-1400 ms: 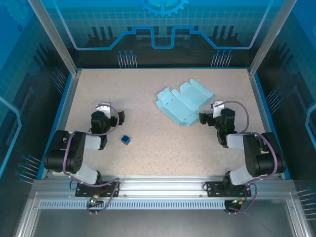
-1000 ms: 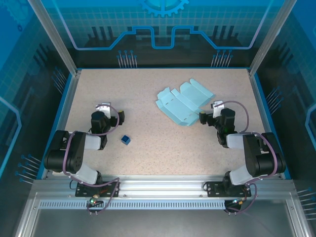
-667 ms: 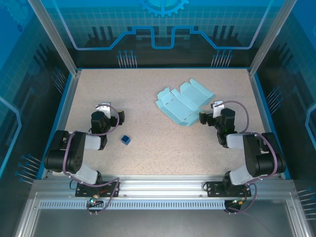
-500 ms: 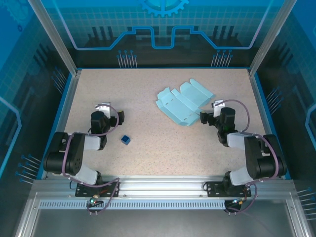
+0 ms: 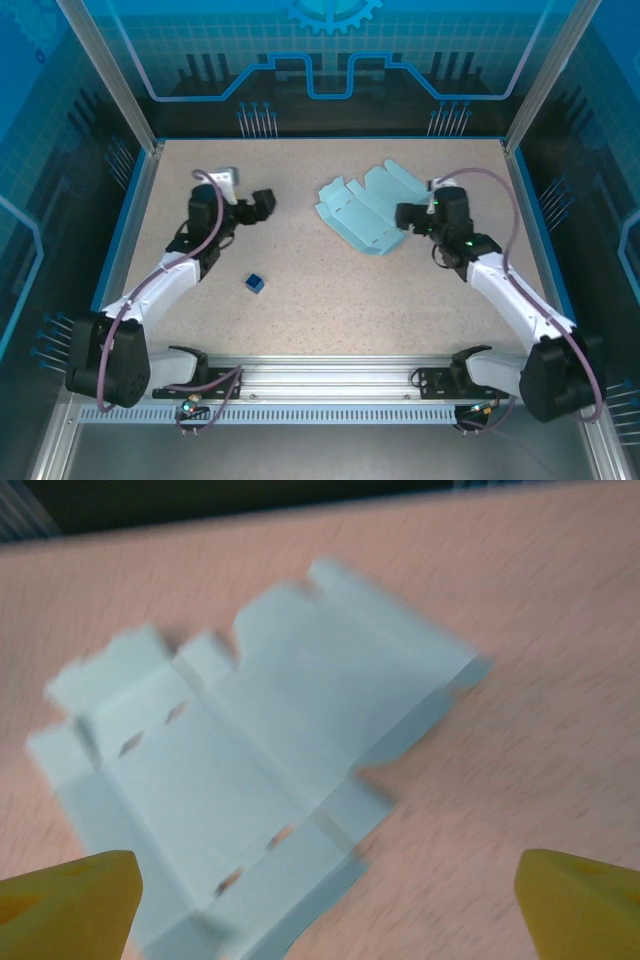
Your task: Fold the paper box
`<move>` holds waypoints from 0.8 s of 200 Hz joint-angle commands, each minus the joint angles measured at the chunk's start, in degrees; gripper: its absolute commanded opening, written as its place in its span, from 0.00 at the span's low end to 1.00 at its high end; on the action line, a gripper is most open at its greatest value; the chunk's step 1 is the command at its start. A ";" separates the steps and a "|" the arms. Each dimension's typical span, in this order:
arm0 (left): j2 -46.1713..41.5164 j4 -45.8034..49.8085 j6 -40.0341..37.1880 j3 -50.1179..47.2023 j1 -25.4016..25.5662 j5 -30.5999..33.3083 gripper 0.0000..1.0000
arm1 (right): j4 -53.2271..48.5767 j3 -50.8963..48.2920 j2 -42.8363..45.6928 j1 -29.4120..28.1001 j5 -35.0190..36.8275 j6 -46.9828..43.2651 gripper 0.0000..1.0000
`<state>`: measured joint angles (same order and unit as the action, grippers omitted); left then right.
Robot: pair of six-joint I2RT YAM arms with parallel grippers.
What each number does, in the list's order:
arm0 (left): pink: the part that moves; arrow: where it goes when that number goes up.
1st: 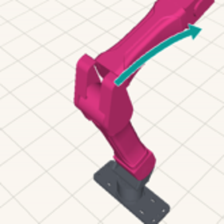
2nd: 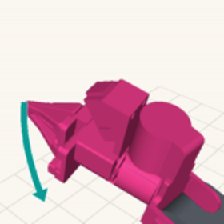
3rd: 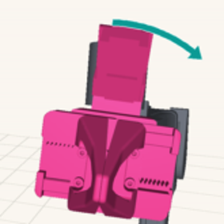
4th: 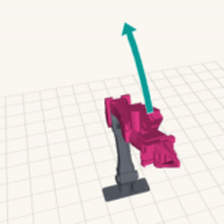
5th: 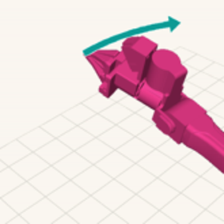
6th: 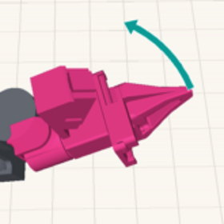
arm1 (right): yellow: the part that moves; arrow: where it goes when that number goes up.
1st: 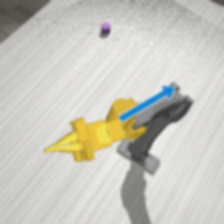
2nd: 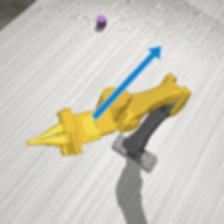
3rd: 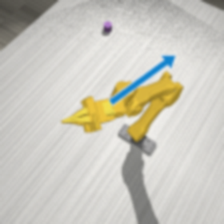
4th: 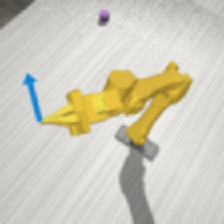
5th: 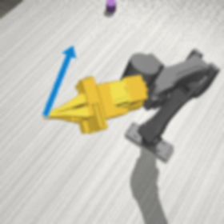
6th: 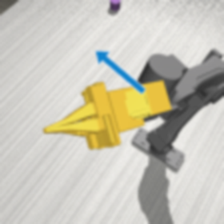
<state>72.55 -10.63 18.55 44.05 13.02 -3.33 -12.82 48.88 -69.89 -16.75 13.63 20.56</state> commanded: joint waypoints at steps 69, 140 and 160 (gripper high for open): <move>2.83 13.67 1.32 4.26 8.70 -1.34 0.98 | -9.61 8.54 -21.86 0.50 -7.72 13.52 0.88; 2.78 14.30 1.93 4.05 9.17 0.50 0.97 | -3.15 7.95 -27.89 0.93 -8.52 20.47 0.62; 2.44 13.43 2.33 3.29 9.19 0.83 0.97 | -0.44 7.38 -29.43 1.18 -10.54 21.49 0.53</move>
<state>75.33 2.76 19.66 47.24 21.61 -3.88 -17.32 56.77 -97.43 -15.79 5.52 38.96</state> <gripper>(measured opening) 0.976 0.576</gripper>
